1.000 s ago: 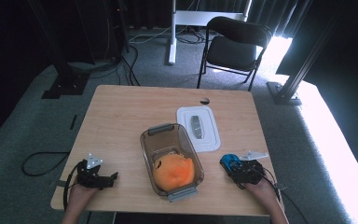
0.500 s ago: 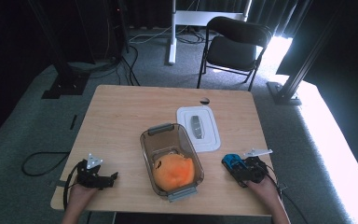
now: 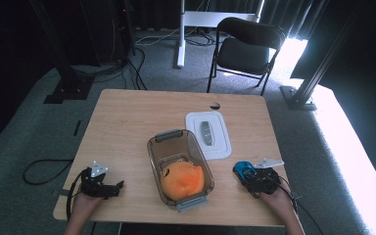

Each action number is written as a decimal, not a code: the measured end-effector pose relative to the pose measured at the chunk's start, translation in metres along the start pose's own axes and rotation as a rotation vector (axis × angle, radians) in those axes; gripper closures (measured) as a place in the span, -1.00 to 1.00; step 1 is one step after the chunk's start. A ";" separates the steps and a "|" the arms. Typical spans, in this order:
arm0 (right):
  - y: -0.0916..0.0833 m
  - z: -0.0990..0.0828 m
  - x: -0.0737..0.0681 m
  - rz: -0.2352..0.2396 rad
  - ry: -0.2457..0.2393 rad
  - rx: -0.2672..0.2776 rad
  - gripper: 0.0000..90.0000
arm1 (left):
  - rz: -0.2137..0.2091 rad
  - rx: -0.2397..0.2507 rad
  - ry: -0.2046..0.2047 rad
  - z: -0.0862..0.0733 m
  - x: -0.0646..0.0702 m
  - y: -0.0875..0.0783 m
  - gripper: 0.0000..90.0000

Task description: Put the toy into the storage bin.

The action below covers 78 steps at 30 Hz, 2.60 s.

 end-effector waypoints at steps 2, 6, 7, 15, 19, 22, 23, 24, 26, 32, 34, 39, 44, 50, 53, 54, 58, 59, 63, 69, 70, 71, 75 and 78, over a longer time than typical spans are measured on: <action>0.000 -0.001 -0.001 0.002 -0.038 -0.015 -0.55 | 0.000 0.000 0.000 0.000 0.000 0.000 -1.00; 0.000 -0.003 0.000 -0.005 -0.030 -0.048 -0.72 | 0.000 0.000 0.000 0.000 0.000 0.000 -1.00; 0.000 -0.003 -0.001 -0.002 -0.031 -0.047 -0.72 | 0.000 0.000 -0.001 0.000 0.000 0.000 -1.00; -0.003 -0.003 -0.003 -0.022 -0.008 0.004 -0.44 | 0.001 0.000 -0.001 0.000 0.000 0.000 -1.00; -0.004 0.000 -0.003 -0.027 0.022 -0.005 -0.44 | 0.000 0.000 0.000 0.000 0.000 0.000 -1.00; -0.004 0.002 -0.003 -0.041 0.022 -0.003 -0.44 | 0.000 0.001 -0.001 0.000 0.000 0.000 -1.00; -0.005 0.003 -0.003 -0.035 0.026 0.007 -0.44 | 0.000 0.000 0.000 0.000 0.000 0.000 -1.00; -0.008 0.005 -0.003 -0.006 0.046 0.017 -0.44 | 0.000 0.000 0.000 0.000 0.000 0.000 -1.00; -0.012 0.009 -0.002 -0.016 0.043 0.034 -0.44 | 0.000 0.001 -0.001 0.000 0.000 0.000 -1.00; -0.025 0.020 -0.001 -0.003 0.046 0.054 -0.44 | 0.000 0.001 -0.001 0.000 0.000 0.000 -1.00; -0.028 0.023 -0.002 0.008 0.053 0.051 -0.44 | 0.000 0.001 -0.001 0.000 0.000 0.000 -1.00; -0.037 0.033 -0.007 0.013 0.050 0.057 -0.43 | -0.001 0.001 -0.001 0.000 0.000 0.000 -1.00; -0.048 0.046 -0.011 0.002 0.042 0.074 -0.43 | -0.001 0.001 -0.001 0.000 0.000 0.000 -1.00; -0.062 0.065 -0.016 -0.011 0.021 0.099 -0.43 | -0.001 0.001 0.000 0.000 0.000 0.000 -1.00; -0.068 0.074 -0.018 -0.008 0.026 0.110 -0.43 | -0.001 0.001 0.000 0.000 0.000 0.000 -1.00; -0.069 0.077 -0.019 0.000 0.023 0.105 -0.43 | -0.001 0.001 0.000 0.000 0.000 0.000 -1.00; -0.076 0.089 -0.022 -0.001 0.024 0.129 -0.43 | -0.001 0.001 0.000 0.000 0.000 0.000 -1.00; -0.077 0.092 -0.024 0.007 0.023 0.121 -0.43 | -0.001 0.001 0.000 0.000 0.000 0.000 -1.00; -0.083 0.105 -0.030 0.014 0.004 0.134 -0.43 | -0.001 0.001 0.000 0.000 0.000 0.000 -1.00; -0.086 0.122 -0.040 0.030 -0.008 0.147 -0.43 | -0.001 0.001 -0.001 0.000 0.000 0.000 -1.00; -0.087 0.125 -0.043 0.038 -0.013 0.145 -0.43 | -0.001 0.001 -0.001 0.000 0.000 0.000 -1.00; -0.087 0.128 -0.044 0.039 -0.014 0.154 -0.43 | -0.001 0.001 -0.001 0.000 0.000 0.000 -1.00; -0.087 0.137 -0.053 0.048 -0.031 0.153 -0.43 | -0.003 0.001 0.003 0.000 0.000 0.000 -1.00; -0.086 0.144 -0.060 0.048 -0.050 0.160 -0.43 | -0.004 0.002 0.001 0.000 0.000 0.001 -1.00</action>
Point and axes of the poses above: each handheld gripper's, and its own axes: y roughly forward along the jaws, z roughly out of its top, x roughly to its right, the point moved 7 cm from there along y, roughly forward along the jaws, and after that the axes turned 2 degrees about y, right-handed, at the moved point
